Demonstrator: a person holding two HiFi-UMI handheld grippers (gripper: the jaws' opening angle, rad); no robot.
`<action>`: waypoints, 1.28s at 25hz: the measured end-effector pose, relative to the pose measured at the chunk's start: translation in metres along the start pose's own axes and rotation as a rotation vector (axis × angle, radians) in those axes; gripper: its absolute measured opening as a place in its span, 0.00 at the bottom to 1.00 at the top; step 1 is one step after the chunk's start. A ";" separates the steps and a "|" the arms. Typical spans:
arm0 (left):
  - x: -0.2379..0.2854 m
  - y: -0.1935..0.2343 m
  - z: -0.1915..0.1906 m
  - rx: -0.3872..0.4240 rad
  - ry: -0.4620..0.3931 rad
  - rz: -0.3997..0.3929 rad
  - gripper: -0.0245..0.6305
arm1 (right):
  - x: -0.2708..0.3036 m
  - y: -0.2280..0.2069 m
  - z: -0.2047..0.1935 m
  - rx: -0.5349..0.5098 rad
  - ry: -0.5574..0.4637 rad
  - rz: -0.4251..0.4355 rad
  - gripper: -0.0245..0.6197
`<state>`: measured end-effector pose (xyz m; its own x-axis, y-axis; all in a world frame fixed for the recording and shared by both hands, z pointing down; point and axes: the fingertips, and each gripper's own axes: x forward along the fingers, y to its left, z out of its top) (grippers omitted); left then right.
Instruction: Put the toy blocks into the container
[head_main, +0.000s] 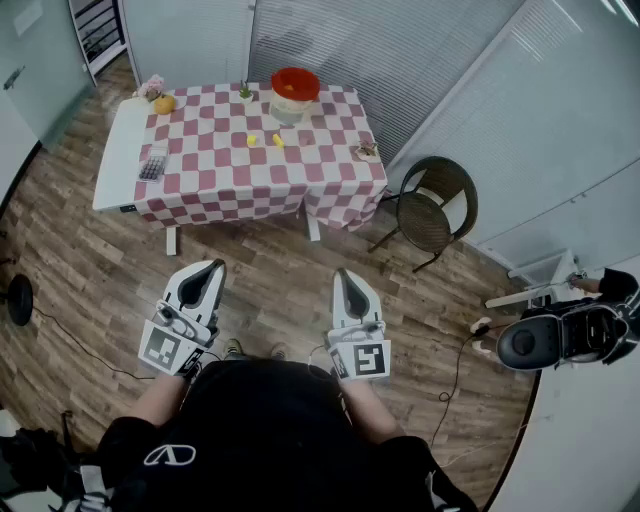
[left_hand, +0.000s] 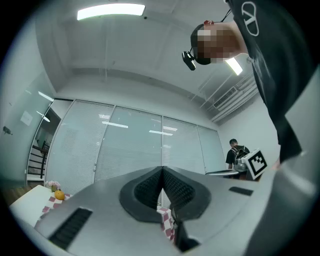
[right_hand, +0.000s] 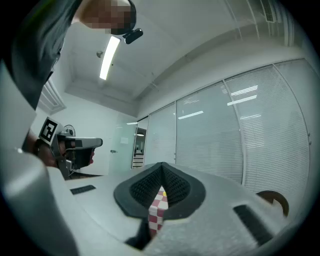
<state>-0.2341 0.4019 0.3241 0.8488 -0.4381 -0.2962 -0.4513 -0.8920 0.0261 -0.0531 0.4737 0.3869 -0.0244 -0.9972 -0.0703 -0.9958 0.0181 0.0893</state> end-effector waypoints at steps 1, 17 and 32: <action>0.000 0.000 0.000 0.000 0.001 0.001 0.05 | 0.001 0.001 -0.001 0.004 0.005 0.004 0.03; 0.013 -0.009 -0.007 -0.005 0.005 0.018 0.05 | -0.006 -0.027 0.007 0.050 -0.065 -0.011 0.03; 0.073 -0.003 -0.025 0.065 0.023 0.111 0.05 | 0.033 -0.083 -0.011 0.107 -0.113 0.110 0.04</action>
<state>-0.1640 0.3700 0.3258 0.7983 -0.5368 -0.2731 -0.5592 -0.8290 -0.0051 0.0301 0.4381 0.3882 -0.1377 -0.9745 -0.1775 -0.9901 0.1404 -0.0032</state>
